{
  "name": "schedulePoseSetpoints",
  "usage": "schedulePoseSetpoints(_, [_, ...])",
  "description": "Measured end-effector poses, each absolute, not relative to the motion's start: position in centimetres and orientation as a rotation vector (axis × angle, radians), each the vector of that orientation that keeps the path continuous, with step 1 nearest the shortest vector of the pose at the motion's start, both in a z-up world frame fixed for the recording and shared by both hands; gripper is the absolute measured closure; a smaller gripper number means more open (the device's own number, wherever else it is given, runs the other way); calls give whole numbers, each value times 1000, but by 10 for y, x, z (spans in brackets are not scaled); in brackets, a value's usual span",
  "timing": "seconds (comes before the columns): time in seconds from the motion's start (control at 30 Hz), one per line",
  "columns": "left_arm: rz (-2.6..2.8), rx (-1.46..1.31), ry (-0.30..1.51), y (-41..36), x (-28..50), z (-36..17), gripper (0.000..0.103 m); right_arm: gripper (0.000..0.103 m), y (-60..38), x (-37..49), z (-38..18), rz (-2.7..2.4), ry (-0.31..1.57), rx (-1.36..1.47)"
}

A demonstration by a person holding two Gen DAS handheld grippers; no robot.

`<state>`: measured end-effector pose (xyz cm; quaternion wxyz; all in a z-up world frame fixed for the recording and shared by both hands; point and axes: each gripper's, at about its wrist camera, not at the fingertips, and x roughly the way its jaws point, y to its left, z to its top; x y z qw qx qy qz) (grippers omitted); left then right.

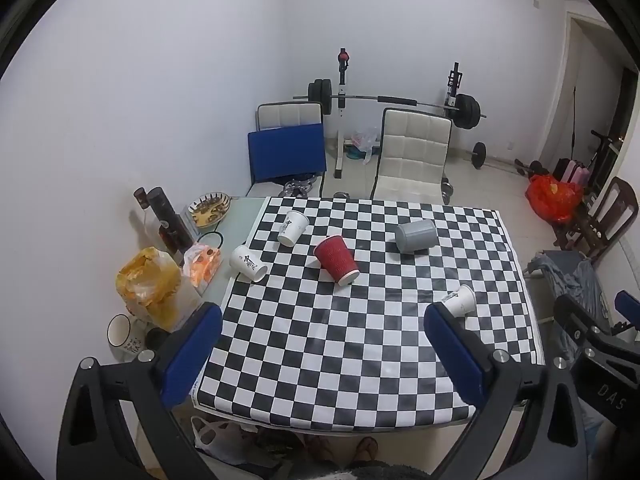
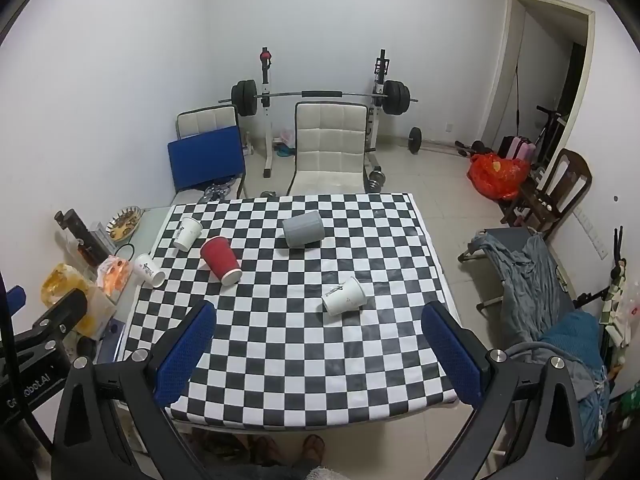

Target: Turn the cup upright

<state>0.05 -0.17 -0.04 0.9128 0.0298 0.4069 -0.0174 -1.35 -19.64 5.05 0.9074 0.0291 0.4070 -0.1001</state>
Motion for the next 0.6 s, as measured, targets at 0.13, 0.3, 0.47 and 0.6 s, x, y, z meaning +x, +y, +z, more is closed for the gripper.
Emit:
schedulePoseSetpoints(0.13, [-38, 59, 838, -2, 1, -1, 0, 0, -196, -13, 51, -209, 840, 58])
schedulePoseSetpoints(0.3, [-40, 52, 839, -1, 0, 0, 0, 0, -195, -12, 51, -209, 838, 54])
schedulePoseSetpoints(0.47, [-40, 56, 840, -3, 12, 14, 0, 0, -195, -12, 52, -208, 839, 55])
schedulePoseSetpoints(0.6, [-39, 52, 838, -2, 10, 11, 0, 0, -195, -11, 52, -208, 837, 55])
